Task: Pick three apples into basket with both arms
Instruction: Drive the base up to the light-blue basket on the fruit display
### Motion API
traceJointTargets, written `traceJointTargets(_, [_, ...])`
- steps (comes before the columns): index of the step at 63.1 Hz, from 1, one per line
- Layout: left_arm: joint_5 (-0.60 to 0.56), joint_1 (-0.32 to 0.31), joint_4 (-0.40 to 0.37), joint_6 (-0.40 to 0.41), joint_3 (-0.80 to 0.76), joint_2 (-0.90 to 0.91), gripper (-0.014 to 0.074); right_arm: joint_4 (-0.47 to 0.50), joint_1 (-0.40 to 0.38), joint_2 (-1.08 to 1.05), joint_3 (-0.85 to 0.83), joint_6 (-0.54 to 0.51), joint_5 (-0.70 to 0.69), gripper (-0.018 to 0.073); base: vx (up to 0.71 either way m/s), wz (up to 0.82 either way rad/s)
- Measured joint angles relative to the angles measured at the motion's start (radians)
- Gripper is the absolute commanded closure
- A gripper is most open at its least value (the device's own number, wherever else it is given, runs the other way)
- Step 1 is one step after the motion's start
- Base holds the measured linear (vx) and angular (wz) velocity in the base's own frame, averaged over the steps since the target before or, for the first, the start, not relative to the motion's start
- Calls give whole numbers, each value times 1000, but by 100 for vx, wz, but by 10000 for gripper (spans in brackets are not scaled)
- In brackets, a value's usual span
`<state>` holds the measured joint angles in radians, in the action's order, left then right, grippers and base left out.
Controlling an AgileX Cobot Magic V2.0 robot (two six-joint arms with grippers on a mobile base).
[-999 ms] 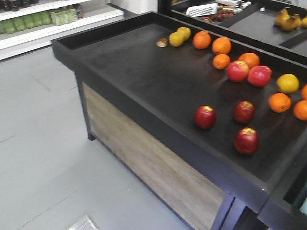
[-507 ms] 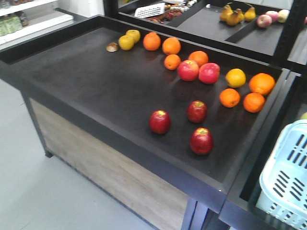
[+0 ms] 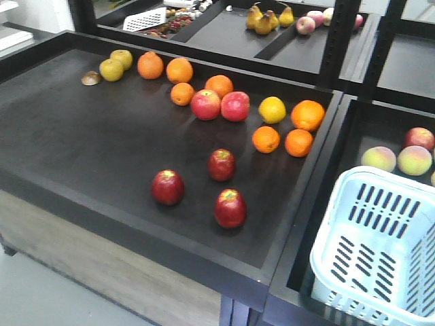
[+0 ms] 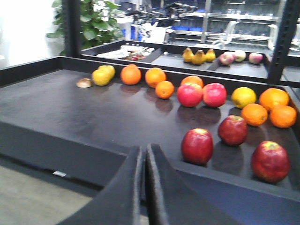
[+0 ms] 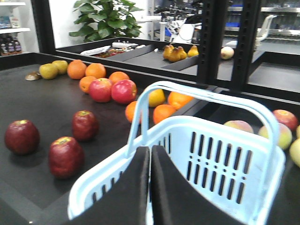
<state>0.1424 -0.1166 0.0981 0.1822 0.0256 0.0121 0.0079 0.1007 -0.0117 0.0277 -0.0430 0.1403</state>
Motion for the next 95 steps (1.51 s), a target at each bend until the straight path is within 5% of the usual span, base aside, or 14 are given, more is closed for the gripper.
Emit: traceJointTargets(95, [0,0,0,0,0,0,603,0,0,0,0,0,0,568,6,-25])
